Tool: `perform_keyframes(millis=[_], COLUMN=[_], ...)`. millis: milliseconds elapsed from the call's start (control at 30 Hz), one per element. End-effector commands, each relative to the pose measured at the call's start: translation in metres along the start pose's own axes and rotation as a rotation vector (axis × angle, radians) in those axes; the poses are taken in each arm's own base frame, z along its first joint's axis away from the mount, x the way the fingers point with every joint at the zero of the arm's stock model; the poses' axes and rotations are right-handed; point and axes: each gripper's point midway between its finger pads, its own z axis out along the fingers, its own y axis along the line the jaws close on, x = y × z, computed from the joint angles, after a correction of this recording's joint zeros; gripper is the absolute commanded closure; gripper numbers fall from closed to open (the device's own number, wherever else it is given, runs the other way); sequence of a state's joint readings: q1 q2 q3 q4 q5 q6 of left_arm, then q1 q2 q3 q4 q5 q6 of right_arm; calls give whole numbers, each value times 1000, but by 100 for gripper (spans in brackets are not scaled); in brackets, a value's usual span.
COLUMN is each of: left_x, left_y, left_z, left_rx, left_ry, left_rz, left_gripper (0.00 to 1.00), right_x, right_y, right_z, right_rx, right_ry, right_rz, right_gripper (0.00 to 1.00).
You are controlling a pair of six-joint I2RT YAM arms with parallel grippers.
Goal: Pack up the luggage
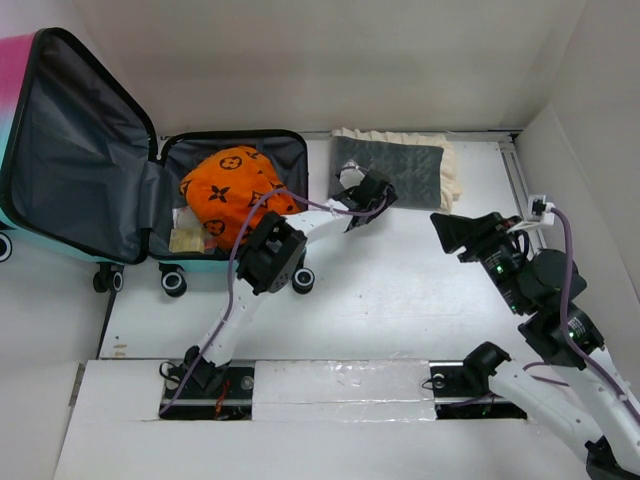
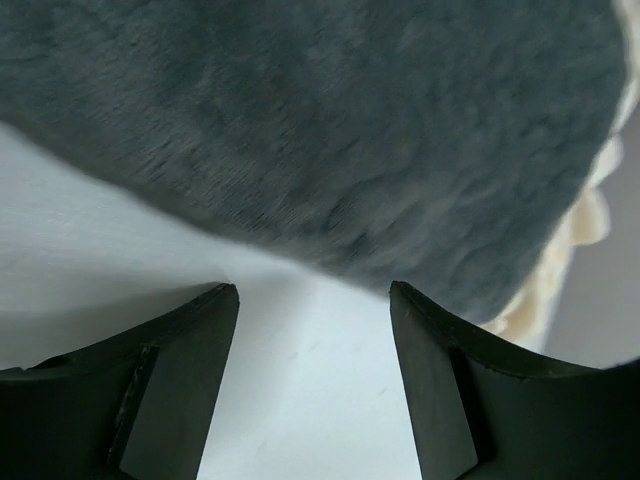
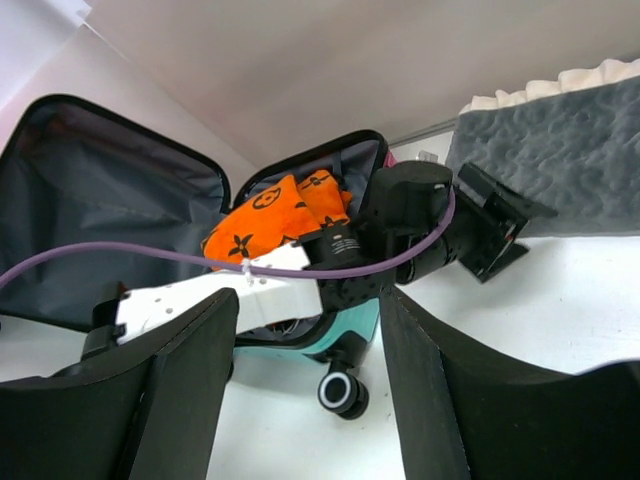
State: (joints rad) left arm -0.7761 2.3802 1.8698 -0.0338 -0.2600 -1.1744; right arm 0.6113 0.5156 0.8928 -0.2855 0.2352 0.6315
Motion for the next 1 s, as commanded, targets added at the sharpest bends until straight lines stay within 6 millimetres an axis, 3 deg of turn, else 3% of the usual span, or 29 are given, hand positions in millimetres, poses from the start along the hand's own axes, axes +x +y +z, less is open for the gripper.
perform_keyframes(millis=[0,100,200,233,333,367,433,467,500,567,600,667,700,733,933,967], left_x=[-1,4,-1,3,-1,3,-7,-6,-11,-17,-11,-19,-15,-22,-20,-20], left_y=[-6,-1,-3,0,7,12,4,21,9,14,27,25,41,36,57,61], left_z=[13,24,31,34,40,38,27,25,12,2,-3,-21,-25,-36,-56,-59], left_rx=[5,-7,-12,-12,10,9,34,-3,29,16,-16,-19,-47,-32,-85,-95], left_ry=[12,16,10,21,30,43,20,8,-6,-25,-24,-48,-33,-41,-9,-3], left_rz=[-97,-93,-98,-97,-67,-42,-1,37,102,166,218,293,331,350,502,506], left_gripper=[38,39,48,69,100,100,100,100,100,100,100,100,100,100,100,92], right_x=[0,3,7,6,9,11,13,13,17,17,22,27,27,27,31,31], right_y=[6,7,9,12,13,12,12,12,13,13,12,13,13,18,19,19], right_z=[-4,-3,-2,-2,-1,0,1,1,3,5,8,11,13,12,17,17], right_rx=[-40,-48,-65,-80,-82,-83,-90,-90,-93,-93,-95,-101,-102,-125,-126,-126], right_ry=[0,4,17,15,28,27,33,33,46,47,59,72,71,73,87,87], right_rz=[-5,-5,-5,-3,4,4,4,4,2,2,1,10,10,12,20,20], right_gripper=[36,36,36,36,36,36,36,36,36,36,36,36,37,37,37,37])
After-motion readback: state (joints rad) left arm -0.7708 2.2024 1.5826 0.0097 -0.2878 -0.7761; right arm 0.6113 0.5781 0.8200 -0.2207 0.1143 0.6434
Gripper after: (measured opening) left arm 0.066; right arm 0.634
